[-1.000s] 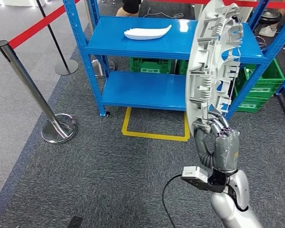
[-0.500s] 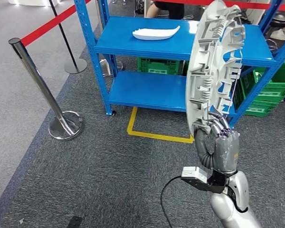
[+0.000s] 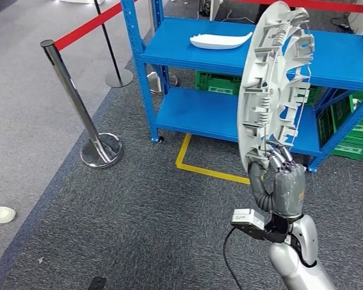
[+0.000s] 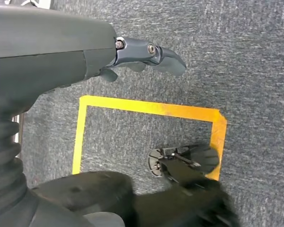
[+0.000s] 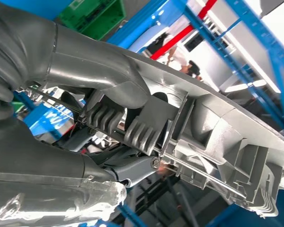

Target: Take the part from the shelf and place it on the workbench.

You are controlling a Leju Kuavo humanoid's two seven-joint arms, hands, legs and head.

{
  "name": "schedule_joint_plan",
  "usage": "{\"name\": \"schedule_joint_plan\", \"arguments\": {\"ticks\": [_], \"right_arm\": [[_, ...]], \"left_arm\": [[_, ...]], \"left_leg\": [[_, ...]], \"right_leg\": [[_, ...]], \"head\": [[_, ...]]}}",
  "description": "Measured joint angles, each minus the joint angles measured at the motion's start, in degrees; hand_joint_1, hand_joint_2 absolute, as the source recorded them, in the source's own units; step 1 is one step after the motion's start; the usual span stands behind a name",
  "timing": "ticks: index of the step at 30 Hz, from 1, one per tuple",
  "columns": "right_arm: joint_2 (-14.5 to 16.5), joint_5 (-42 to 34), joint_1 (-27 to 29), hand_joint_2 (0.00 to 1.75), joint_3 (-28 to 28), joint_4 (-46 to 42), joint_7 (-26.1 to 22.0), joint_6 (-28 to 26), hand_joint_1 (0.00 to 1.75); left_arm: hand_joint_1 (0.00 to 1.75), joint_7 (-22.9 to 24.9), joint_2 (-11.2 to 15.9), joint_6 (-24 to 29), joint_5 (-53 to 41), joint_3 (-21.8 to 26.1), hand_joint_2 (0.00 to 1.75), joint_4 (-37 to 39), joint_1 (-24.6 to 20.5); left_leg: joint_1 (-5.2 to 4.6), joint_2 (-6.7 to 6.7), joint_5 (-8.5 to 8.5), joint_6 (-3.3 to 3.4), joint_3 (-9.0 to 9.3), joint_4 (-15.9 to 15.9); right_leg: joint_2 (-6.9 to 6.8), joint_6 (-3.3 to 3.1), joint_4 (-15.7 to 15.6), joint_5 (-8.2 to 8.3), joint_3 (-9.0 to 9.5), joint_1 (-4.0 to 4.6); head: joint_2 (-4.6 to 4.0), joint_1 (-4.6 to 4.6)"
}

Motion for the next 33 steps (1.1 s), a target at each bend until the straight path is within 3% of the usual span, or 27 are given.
{"name": "schedule_joint_plan", "arguments": {"ticks": [2, 4, 6, 9, 10, 11, 12, 13, 15, 17, 19, 21, 22, 24, 26, 27, 28, 30, 32, 33], "right_arm": [[-0.01, 0.02, 0.05, 1.75, -0.11, -0.03, -0.01, -0.02, 1.75], [-0.02, 0.03, 0.17, 1.75, -0.16, -0.05, -0.01, -0.02, 1.75], [-0.02, 0.03, 0.28, 1.75, -0.16, -0.08, -0.01, -0.03, 1.75], [-0.02, 0.02, 0.51, 1.75, -0.19, -0.12, -0.01, -0.04, 1.75], [-0.02, 0.02, 0.63, 1.75, -0.20, -0.11, -0.01, -0.04, 1.75], [-0.02, 0.02, 0.75, 1.75, -0.20, -0.11, -0.01, -0.04, 1.75], [-0.02, 0.02, 0.84, 1.75, -0.20, -0.11, -0.01, -0.04, 1.75], [-0.02, 0.02, 0.89, 1.75, -0.20, -0.11, -0.01, -0.04, 1.75], [-0.02, 0.01, 0.86, 1.75, -0.20, -0.13, -0.01, -0.04, 1.75], [-0.02, 0.01, 0.85, 1.75, -0.20, -0.13, -0.01, -0.04, 1.75], [-0.02, 0.01, 0.88, 1.75, -0.20, -0.14, -0.01, -0.04, 1.75], [-0.02, 0.01, 0.80, 1.75, -0.21, -0.17, 0.01, -0.05, 1.75], [-0.02, 0.01, 0.80, 1.75, -0.23, -0.22, 0.01, -0.06, 1.75], [-0.02, 0.00, 0.97, 1.75, -0.29, -0.31, 0.02, -0.08, 1.75], [-0.02, 0.01, 1.22, 1.75, -0.34, -0.33, 0.02, -0.09, 1.75], [-0.02, 0.01, 1.29, 1.75, -0.35, -0.33, 0.02, -0.09, 1.75], [-0.02, 0.02, 1.34, 1.75, -0.35, -0.33, 0.02, -0.09, 1.75], [-0.02, 0.03, 1.36, 1.75, -0.36, -0.43, 0.02, -0.09, 1.75], [-0.03, 0.04, 1.36, 1.75, -0.45, -0.58, 0.01, -0.11, 1.75], [-0.03, 0.05, 1.35, 1.75, -0.49, -0.62, 0.01, -0.12, 1.75]], "left_arm": [[0.00, 0.00, -0.03, 0.01, -0.04, -0.01, 1.75, 0.00, -0.20], [0.00, 0.04, 0.04, 0.03, -0.05, 0.02, 1.75, 0.00, -0.10], [0.00, 0.13, 0.10, 0.06, -0.06, 0.04, 1.75, 0.00, 0.13], [0.00, 0.17, -0.01, 0.06, -0.10, 0.05, 1.75, 0.00, 0.11], [0.00, 0.17, -0.04, 0.06, -0.11, 0.05, 1.75, 0.00, 0.11], [0.00, 0.17, -0.05, 0.06, -0.11, 0.05, 1.75, 0.00, 0.13], [0.00, 0.17, -0.03, 0.06, -0.11, 0.05, 1.75, 0.00, 0.17], [0.00, 0.17, -0.02, 0.06, -0.11, 0.05, 1.75, 0.00, 0.19], [0.00, 0.17, -0.07, 0.05, -0.11, 0.05, 1.75, 0.00, 0.16], [0.00, 0.19, -0.11, 0.04, -0.11, 0.05, 1.75, 0.00, 0.11], [0.00, 0.28, -0.10, 0.05, -0.11, 0.08, 1.75, 0.00, 0.22], [0.00, 0.35, -0.13, 0.05, -0.12, 0.11, 1.75, 0.00, 0.37], [0.00, 0.35, -0.14, 0.05, -0.14, 0.12, 1.75, 0.00, 0.35], [0.00, 0.35, -0.16, 0.04, -0.20, 0.12, 1.75, 0.00, 0.23], [0.00, 0.35, -0.18, 0.03, -0.26, 0.12, 1.75, 0.00, 0.21], [0.00, 0.35, -0.19, 0.02, -0.30, 0.12, 1.75, 0.00, 0.24], [0.00, 0.35, -0.20, 0.02, -0.33, 0.12, 1.75, 0.00, 0.26], [0.00, 0.35, -0.23, 0.02, -0.38, 0.12, 1.75, 0.00, 0.20], [0.00, 0.35, -0.28, 0.02, -0.39, 0.12, 1.75, 0.00, 0.02], [0.00, 0.35, -0.29, 0.02, -0.39, 0.12, 1.75, 0.00, -0.01]], "left_leg": [[-0.21, 1.34, 0.91, 0.54, 1.64, -3.84], [-0.38, 0.21, 1.15, 1.41, 1.30, -4.22], [-0.34, -0.97, 1.60, 2.25, 1.19, -4.41], [-0.32, -2.75, 1.98, 2.96, 1.07, -4.48], [-0.37, -3.40, 2.03, 3.04, 1.03, -4.47], [-0.41, -4.05, 2.06, 3.08, 1.02, -4.46], [-0.43, -4.75, 2.10, 3.07, 1.03, -4.45], [-0.43, -5.47, 2.13, 3.02, 1.06, -4.42], [-0.44, -6.82, 2.18, 2.73, 0.97, -4.21], [-0.37, -7.86, 2.39, 2.13, 0.50, -4.03], [-0.12, -8.71, 2.71, 1.41, 0.01, -4.12], [-0.11, -7.37, 1.96, 0.77, -0.69, -3.17], [-0.17, -6.02, 0.68, 0.48, -1.68, -1.19], [-0.09, -3.56, -2.91, 0.02, -5.09, 5.75], [0.16, -3.05, -4.62, -0.28, -7.87, 11.32], [0.27, -2.96, -3.96, -0.36, -7.92, 11.40], [0.36, -2.69, -2.45, -0.40, -6.90, 9.43], [0.35, -0.61, 0.97, -0.42, -2.88, 2.01], [0.09, 1.05, 2.29, 0.17, -0.36, -2.96], [-0.11, 1.00, 2.23, 0.60, -0.22, -3.64]], "right_leg": [[-0.97, 0.63, 0.06, 0.08, -0.07, 0.33], [-1.97, 1.26, -0.13, 0.20, -0.09, 0.24], [-0.67, 1.74, 1.44, -1.16, -0.71, -0.06], [3.01, 1.85, 11.55, -6.70, -4.84, 0.01], [3.42, 1.80, 14.76, -7.88, -6.24, 0.13], [3.60, 1.72, 16.26, -8.07, -6.87, 0.22], [3.67, 1.59, 15.48, -7.18, -6.40, 0.28], [3.88, 1.46, 12.49, -5.45, -4.82, 0.29], [5.54, 1.23, 4.42, -2.46, -0.54, 0.08], [6.92, 1.04, 0.40, -1.73, 1.55, -0.01], [6.42, 0.57, 0.20, -1.66, 1.50, 0.16], [5.39, -0.12, -0.06, -1.39, 1.51, 0.15], [4.80, -0.42, -0.22, -1.29, 1.55, 0.10], [3.55, -0.76, -0.27, -1.29, 1.53, 0.18], [2.23, -0.84, -0.27, -1.35, 1.50, 0.23], [1.59, -0.83, -0.26, -1.37, 1.50, 0.23], [0.96, -0.78, -0.26, -1.41, 1.53, 0.22], [-0.15, -0.40, -0.16, -1.59, 1.63, 0.38], [-1.08, 0.23, -0.02, -1.75, 1.64, 0.69], [-1.58, 0.57, -0.02, -1.77, 1.64, 0.80]], "head": [[0.00, 0.03], [0.00, 0.11], [0.00, 0.24], [0.00, 0.67], [0.00, 0.75], [0.00, 0.76], [0.00, 0.75], [0.00, 0.77], [0.00, 0.75], [0.00, 0.69], [0.00, 0.67], [0.00, 0.51], [0.00, 0.35], [0.00, 0.03], [0.00, 0.02], [0.00, 0.01], [0.00, 0.01], [0.00, -0.02], [0.00, 0.01], [0.00, 0.02]]}}
